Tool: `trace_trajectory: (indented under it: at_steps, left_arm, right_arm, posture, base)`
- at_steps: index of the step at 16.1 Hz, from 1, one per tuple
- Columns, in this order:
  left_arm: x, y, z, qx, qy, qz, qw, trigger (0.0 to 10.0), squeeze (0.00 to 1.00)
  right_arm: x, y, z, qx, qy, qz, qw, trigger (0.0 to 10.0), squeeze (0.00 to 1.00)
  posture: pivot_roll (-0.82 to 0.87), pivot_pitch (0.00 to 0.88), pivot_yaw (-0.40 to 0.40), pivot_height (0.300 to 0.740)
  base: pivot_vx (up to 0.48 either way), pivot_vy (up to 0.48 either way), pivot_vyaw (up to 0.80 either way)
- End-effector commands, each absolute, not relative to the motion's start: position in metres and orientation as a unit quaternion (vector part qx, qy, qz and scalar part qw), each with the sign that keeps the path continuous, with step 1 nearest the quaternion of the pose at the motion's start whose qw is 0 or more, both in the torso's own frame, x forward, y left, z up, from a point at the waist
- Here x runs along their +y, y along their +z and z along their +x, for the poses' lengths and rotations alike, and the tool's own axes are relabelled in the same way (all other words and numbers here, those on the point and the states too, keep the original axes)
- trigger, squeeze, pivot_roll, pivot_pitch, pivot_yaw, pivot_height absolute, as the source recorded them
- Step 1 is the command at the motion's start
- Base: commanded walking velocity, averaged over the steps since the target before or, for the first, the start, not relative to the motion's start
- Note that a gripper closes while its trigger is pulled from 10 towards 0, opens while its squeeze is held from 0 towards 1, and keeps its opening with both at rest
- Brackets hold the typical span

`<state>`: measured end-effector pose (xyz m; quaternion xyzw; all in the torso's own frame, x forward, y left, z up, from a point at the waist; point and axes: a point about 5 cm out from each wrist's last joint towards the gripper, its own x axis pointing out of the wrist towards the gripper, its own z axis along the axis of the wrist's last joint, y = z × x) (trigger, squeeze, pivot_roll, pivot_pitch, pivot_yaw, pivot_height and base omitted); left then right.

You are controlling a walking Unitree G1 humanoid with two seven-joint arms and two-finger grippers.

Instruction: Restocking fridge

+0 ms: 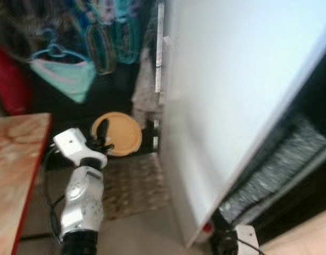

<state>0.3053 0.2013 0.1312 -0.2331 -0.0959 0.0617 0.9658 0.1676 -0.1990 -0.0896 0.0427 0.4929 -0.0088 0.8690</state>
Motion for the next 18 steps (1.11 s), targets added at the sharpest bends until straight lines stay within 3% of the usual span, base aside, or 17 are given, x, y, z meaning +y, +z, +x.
trace_trajectory:
  at_steps: [1,3,9,13,15,18]
  left_arm:
    - [0.204,0.133,0.306,-0.103,0.073,-0.228,0.965,10.0,0.00]
    - [0.215,0.124,0.305,-0.090,0.100,-0.228,0.964,10.0,0.00]
    - [0.265,0.042,0.276,0.059,0.229,-0.227,0.945,10.0,0.00]
    - [0.274,-0.001,0.251,0.171,0.267,-0.212,0.925,10.0,0.00]
    - [0.277,-0.033,0.220,0.258,0.308,-0.200,0.894,10.0,0.00]
    - [0.271,-0.057,0.191,0.349,0.307,-0.158,0.871,10.0,0.00]
  right_arm:
    - [-0.197,-0.092,0.163,0.501,-0.007,0.046,0.864,10.0,0.00]
    - [-0.197,-0.092,0.163,0.501,-0.007,0.047,0.864,10.0,0.00]
    - [-0.195,-0.093,0.162,0.500,-0.013,0.053,0.864,10.0,0.00]
    - [-0.195,-0.092,0.163,0.500,-0.014,0.053,0.864,10.0,0.00]
    - [-0.194,-0.092,0.164,0.498,-0.016,0.055,0.865,10.0,0.00]
    - [-0.192,-0.092,0.165,0.495,-0.017,0.051,0.867,10.0,0.00]
  posture:
    - [0.03,0.019,0.029,0.740]
    - [0.03,0.020,0.031,0.740]
    - [0.00,0.024,0.040,0.740]
    - [0.01,0.027,0.036,0.740]
    - [-0.01,0.024,0.042,0.740]
    - [-0.03,0.022,0.053,0.740]
  base:
    - [0.000,0.000,-0.80]
    - [0.000,0.000,-0.80]
    - [0.000,0.000,-0.80]
    - [0.000,0.000,-0.80]
    - [0.000,0.000,-0.80]
    - [0.000,0.000,-0.80]
